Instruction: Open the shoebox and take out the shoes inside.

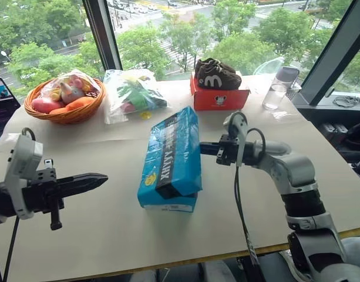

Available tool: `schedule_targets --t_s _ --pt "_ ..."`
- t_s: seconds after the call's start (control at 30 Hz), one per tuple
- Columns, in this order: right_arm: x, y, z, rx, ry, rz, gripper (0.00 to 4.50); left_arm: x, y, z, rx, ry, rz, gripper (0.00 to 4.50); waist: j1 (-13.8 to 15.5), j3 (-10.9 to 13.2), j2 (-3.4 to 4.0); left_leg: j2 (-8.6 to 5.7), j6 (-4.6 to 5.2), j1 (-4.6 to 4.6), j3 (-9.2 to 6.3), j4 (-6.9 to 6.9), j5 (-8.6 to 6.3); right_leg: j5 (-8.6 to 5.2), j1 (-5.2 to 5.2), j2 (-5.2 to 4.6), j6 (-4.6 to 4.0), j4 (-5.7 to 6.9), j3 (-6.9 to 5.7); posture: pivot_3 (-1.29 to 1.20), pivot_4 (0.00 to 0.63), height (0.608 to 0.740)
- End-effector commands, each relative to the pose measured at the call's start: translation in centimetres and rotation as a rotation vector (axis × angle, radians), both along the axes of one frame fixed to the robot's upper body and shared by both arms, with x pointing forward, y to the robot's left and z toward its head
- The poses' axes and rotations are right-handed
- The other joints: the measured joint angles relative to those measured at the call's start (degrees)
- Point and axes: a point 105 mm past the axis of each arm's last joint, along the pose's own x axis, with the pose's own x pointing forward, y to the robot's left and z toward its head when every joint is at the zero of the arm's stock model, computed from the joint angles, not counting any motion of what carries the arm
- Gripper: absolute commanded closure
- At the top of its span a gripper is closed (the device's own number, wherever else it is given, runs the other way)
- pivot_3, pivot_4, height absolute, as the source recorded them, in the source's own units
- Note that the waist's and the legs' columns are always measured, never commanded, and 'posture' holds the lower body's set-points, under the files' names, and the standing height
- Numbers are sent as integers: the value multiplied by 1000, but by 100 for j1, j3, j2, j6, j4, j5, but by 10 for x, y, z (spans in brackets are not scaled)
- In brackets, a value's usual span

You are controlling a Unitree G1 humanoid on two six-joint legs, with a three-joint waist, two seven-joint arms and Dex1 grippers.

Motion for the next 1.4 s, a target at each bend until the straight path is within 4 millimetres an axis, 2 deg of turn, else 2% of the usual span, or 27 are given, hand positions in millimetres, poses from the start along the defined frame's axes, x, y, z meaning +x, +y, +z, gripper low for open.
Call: schedule_targets --t_s 0.03,0.17,0.3,0.4,0.43,0.47,0.53,0.67,0.77,0.87,0.9,1.1,1.2,1.4 --pt "-13 28 39 -44 -151 112 4492 0 0 10 17 -49 -3 4500 -11 1 2 1 0 0 4 0 0 0 -3 1 -1 1 3 0 150 740" --pt "-25 56 65 -77 -252 202 4492 -6 5 29 3 -105 7 4500 -27 7 7 8 0 1 16 -4 0 2 -14 7 -3 5 17 0 150 740" --pt "-26 107 91 -86 -347 203 4492 -20 11 61 -30 -184 0 4500 -43 8 5 11 -4 5 18 -7 -3 2 -17 8 -3 5 20 0 150 740" --pt "-36 138 118 37 -360 223 4492 -26 15 76 -53 -215 4 4500 -41 10 8 12 -4 9 21 -9 -3 2 -19 10 -4 11 24 0 150 740" --pt "-39 144 122 65 -355 233 4492 -28 16 80 -56 -223 5 4500 -32 10 8 12 -5 9 22 -10 -3 3 -21 10 -6 11 24 0 150 740" --pt "-40 148 120 67 -357 237 4492 -29 17 83 -57 -228 9 4500 -14 10 9 12 -5 8 22 -11 -3 11 -22 10 -19 11 24 0 150 740" --pt "-29 149 110 61 -331 199 4492 -30 19 88 -58 -236 16 4500 33 5 0 10 -7 7 21 -10 -4 26 -19 7 -43 9 22 0 150 740" --pt "-19 152 92 34 -303 156 4492 -30 19 89 -73 -220 3 4500 20 -2 -17 10 -10 17 21 -8 -5 26 -8 8 -43 3 21 0 150 740" --pt "-15 145 95 61 -290 131 4492 -21 17 74 -68 -151 -15 4500 -4 -7 -27 11 -11 19 22 -8 -4 16 -8 11 -28 5 21 0 150 740" --pt "-10 120 104 124 -253 96 4492 3 14 37 0 -53 -17 4500 9 1 -13 11 -11 20 23 -13 -4 18 -10 11 -31 8 23 0 150 740" --pt "-11 112 102 120 -254 90 4492 9 12 31 4 -47 -32 4500 20 1 -14 11 -11 22 23 -15 -4 25 -10 11 -43 9 23 0 150 740" --pt "-24 80 88 93 -214 40 4492 31 9 28 -23 -88 -85 4500 -17 0 -22 10 -12 4 23 -15 -5 29 -20 10 -50 4 23 0 150 740" --pt "-22 63 71 55 -188 -51 4492 39 5 34 -77 -136 -111 4500 -38 3 -16 11 -11 8 35 -18 -5 30 -32 12 -51 17 36 0 150 740" --pt "-13 46 44 -14 -133 -141 4492 46 1 38 -145 -199 -141 4500 -6 2 -17 13 -11 11 41 -9 -5 29 -25 14 -48 15 40 0 150 740"
